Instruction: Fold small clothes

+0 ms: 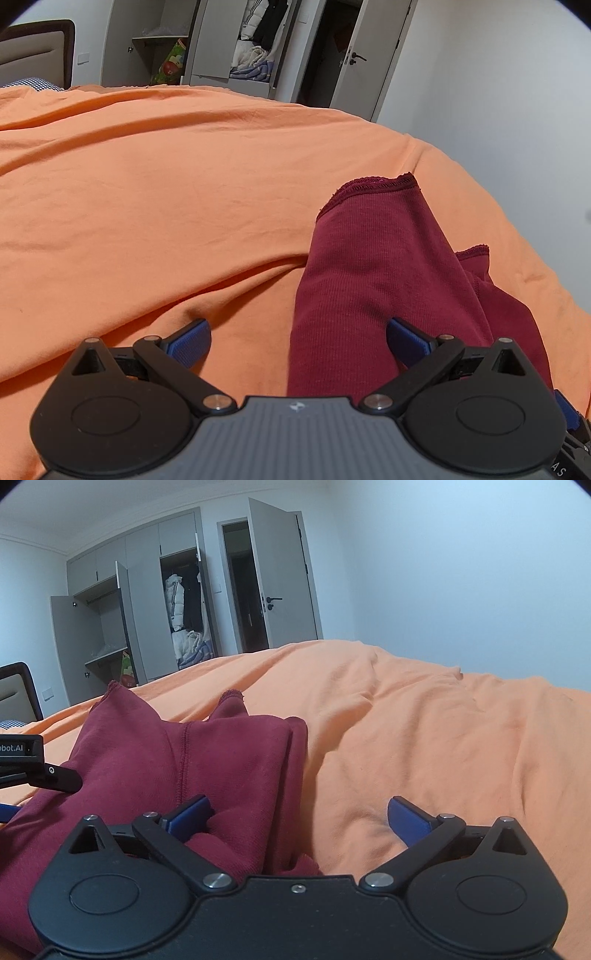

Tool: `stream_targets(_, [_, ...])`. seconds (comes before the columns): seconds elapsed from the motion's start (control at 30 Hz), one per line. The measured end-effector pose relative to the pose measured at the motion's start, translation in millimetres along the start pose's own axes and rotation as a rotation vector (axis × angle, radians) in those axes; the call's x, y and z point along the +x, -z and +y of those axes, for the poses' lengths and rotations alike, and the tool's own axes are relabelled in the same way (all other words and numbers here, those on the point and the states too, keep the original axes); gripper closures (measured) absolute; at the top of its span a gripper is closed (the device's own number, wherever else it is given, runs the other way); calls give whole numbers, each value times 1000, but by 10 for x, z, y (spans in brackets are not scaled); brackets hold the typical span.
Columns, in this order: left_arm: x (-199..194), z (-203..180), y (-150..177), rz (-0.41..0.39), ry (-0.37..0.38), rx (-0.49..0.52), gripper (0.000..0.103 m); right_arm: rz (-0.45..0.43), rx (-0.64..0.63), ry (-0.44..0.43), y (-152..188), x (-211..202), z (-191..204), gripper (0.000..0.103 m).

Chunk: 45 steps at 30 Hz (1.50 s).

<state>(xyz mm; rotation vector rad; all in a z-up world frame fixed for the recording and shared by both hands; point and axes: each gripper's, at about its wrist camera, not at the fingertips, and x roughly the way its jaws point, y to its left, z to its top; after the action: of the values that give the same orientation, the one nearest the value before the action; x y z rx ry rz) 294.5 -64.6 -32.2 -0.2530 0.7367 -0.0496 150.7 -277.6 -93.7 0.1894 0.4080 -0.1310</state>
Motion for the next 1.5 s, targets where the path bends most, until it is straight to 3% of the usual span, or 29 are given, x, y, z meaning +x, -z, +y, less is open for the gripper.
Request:
stream_targets(0.83, [-7, 8, 12, -10, -2, 3, 0, -23, 1, -4, 38, 7, -25, 1])
stream_targets(1.23, [-50, 8, -51, 25, -3, 8, 0, -30, 0, -5, 46, 8, -38, 1])
stream_targets(1.5, [-214, 113, -26, 43, 66, 53, 1, -32, 1, -7, 50, 10, -40, 1])
